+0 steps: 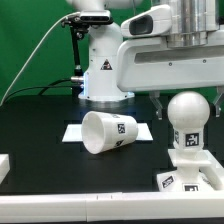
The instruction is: Assemble lamp
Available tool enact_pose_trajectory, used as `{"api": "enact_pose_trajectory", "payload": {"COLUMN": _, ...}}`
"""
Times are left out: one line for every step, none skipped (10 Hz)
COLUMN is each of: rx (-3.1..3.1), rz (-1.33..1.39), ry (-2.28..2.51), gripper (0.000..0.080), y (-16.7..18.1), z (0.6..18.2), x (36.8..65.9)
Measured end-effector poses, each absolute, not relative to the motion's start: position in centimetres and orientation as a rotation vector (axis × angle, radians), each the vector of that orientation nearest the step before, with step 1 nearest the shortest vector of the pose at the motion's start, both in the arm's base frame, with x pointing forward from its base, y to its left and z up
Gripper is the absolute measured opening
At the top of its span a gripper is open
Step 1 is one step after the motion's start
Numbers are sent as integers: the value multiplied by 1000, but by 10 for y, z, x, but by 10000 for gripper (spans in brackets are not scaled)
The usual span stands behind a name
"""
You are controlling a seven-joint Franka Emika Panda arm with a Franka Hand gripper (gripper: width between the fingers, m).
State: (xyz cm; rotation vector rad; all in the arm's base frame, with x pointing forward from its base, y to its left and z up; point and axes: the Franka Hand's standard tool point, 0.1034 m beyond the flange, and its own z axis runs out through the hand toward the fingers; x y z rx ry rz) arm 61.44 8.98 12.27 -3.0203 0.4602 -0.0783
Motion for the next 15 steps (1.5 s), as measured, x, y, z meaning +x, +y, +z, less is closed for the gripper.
{"api": "enact_pose_trajectory", "payload": {"rx": -2979, "rz": -72, "ry": 669, "gripper": 573, "y": 92, "z": 123, "x": 614}}
{"api": "enact_pose_trajectory", "payload": {"rx": -2916, "rz": -48, "ry": 892, "gripper": 573, "y": 93, "z": 123, "x": 613}}
{"api": "enact_pose_trajectory", "payload": {"rx": -2829, "rz": -28, "ry": 1125, "gripper": 573, "y": 94, "z": 122, "x": 614}}
{"api": "enact_pose_trajectory", "payload": {"rx": -2680, "rz": -5, "ry": 1390, "gripper": 574, "y": 97, "z": 122, "x": 615}}
{"api": "enact_pose_trajectory", "payload": {"rx": -2512, "rz": 33, "ry": 1626, "gripper": 574, "y": 99, "z": 123, "x": 616}}
{"api": "enact_pose_trajectory", "payload": {"rx": -2421, "rz": 54, "ry": 1719, "gripper": 575, "y": 98, "z": 124, "x": 619}}
{"api": "enact_pose_trajectory", "payload": {"rx": -2413, "rz": 55, "ry": 1725, "gripper": 575, "y": 98, "z": 125, "x": 619}}
{"api": "enact_pose_trajectory", "payload": {"rx": -2416, "rz": 57, "ry": 1723, "gripper": 575, "y": 99, "z": 124, "x": 618}}
{"api": "enact_pose_trajectory", "payload": {"rx": -2490, "rz": 42, "ry": 1628, "gripper": 648, "y": 99, "z": 123, "x": 617}}
{"api": "enact_pose_trajectory", "payload": {"rx": -2631, "rz": 11, "ry": 1410, "gripper": 686, "y": 98, "z": 121, "x": 616}}
{"api": "enact_pose_trajectory", "payload": {"rx": -2737, "rz": -26, "ry": 1188, "gripper": 696, "y": 95, "z": 121, "x": 618}}
{"api": "enact_pose_trajectory", "payload": {"rx": -2863, "rz": -57, "ry": 896, "gripper": 696, "y": 95, "z": 121, "x": 618}}
{"api": "enact_pose_trajectory", "payload": {"rx": -2923, "rz": -72, "ry": 718, "gripper": 699, "y": 97, "z": 122, "x": 618}}
{"api": "enact_pose_trajectory", "payload": {"rx": -2946, "rz": -77, "ry": 627, "gripper": 699, "y": 95, "z": 121, "x": 618}}
{"api": "enact_pose_trajectory", "payload": {"rx": -2965, "rz": -83, "ry": 539, "gripper": 699, "y": 94, "z": 121, "x": 618}}
